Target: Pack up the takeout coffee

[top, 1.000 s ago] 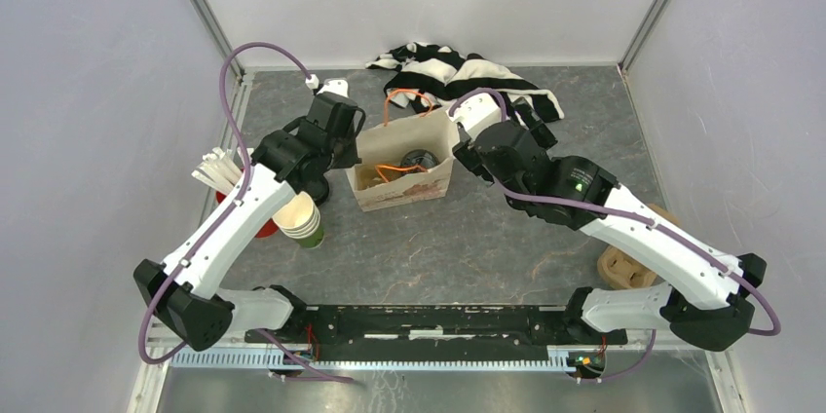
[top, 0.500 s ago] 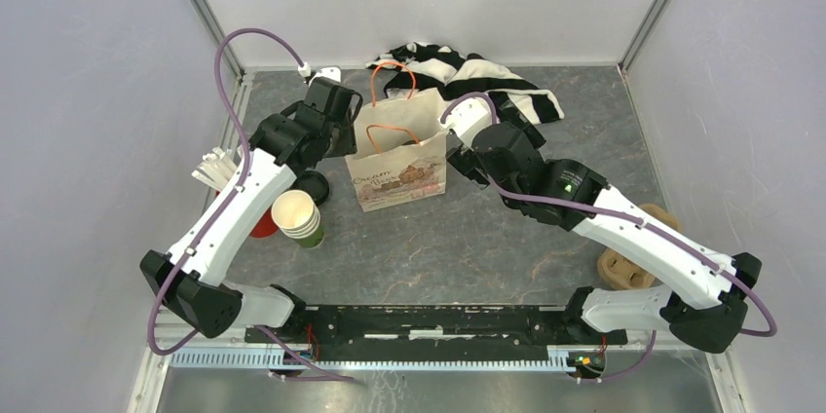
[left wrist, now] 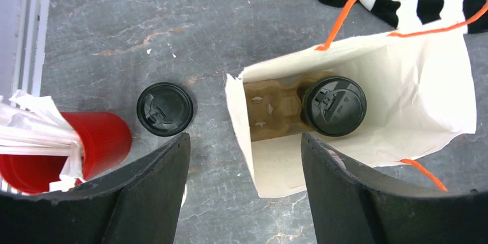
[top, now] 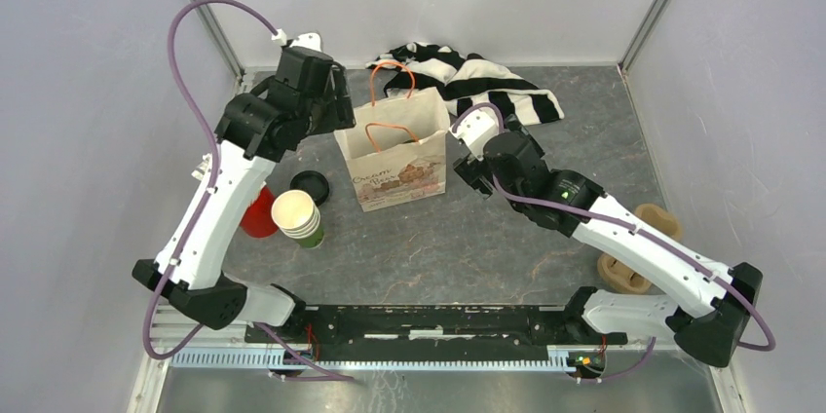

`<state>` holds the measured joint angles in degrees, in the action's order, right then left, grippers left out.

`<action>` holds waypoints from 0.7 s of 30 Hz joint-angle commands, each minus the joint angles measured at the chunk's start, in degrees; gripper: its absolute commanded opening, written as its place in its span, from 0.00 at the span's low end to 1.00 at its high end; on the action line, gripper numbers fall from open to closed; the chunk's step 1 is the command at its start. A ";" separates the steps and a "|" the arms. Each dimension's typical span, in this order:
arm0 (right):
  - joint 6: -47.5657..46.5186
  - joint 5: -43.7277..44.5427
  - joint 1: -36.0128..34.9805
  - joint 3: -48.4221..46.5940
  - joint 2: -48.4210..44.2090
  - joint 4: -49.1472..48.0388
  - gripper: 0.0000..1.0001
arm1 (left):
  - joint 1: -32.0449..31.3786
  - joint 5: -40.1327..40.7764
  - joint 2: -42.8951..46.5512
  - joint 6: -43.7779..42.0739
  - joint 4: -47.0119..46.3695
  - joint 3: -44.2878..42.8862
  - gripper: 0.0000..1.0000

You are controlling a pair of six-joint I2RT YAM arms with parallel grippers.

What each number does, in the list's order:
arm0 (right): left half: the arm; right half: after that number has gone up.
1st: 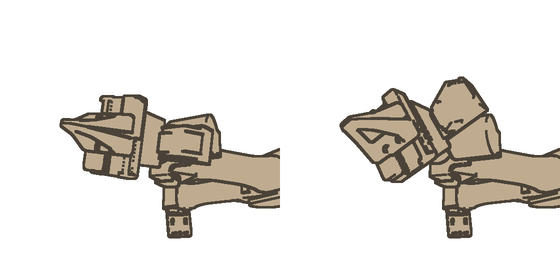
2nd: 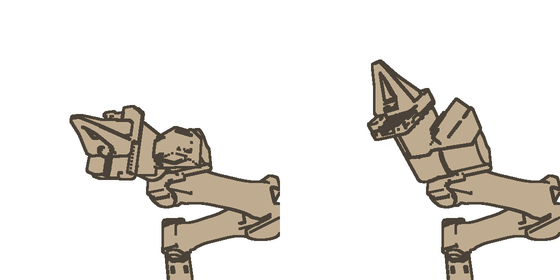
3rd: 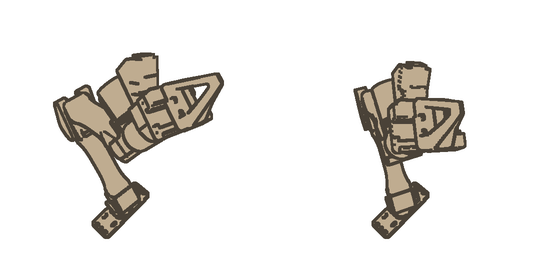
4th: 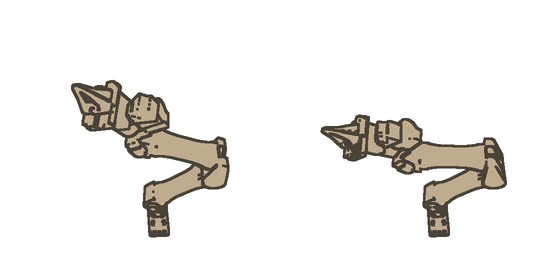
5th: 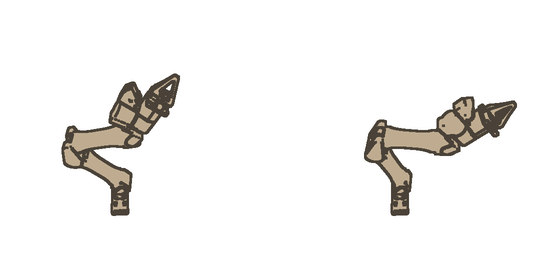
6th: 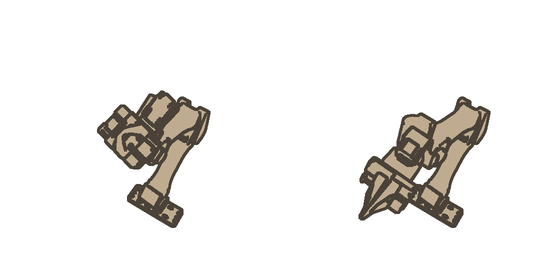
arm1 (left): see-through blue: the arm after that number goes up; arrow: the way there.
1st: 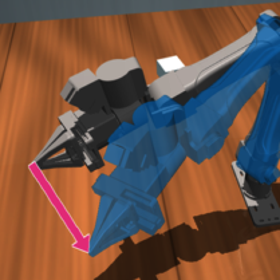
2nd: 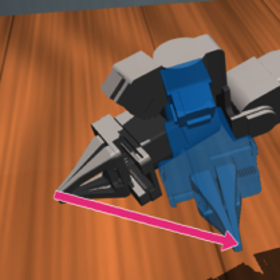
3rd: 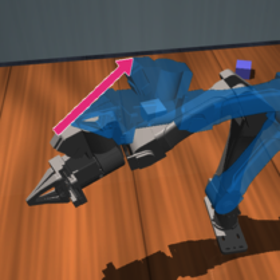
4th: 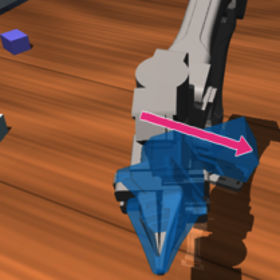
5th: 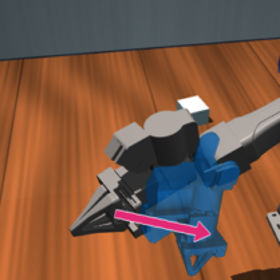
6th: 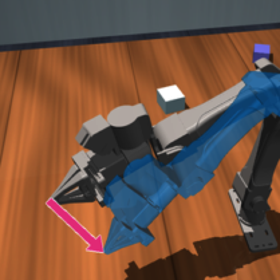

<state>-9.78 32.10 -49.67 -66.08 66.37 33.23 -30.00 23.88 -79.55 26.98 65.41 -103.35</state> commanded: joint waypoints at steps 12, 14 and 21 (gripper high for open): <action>5.98 -27.56 4.41 5.73 -2.14 -6.99 0.98 | 18.72 0.10 2.92 2.39 12.24 0.27 0.77; 8.36 -28.44 4.41 7.21 -2.96 -8.51 0.98 | 23.20 -1.08 3.27 1.86 11.94 1.32 0.77; 9.69 -33.96 4.44 2.60 -3.34 -5.13 0.98 | 35.66 -4.19 4.93 0.03 5.54 10.20 0.72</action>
<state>-2.26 3.79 -45.32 -59.61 64.82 28.47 1.06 22.52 -76.42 26.98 74.87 -97.23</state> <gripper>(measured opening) 0.979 0.746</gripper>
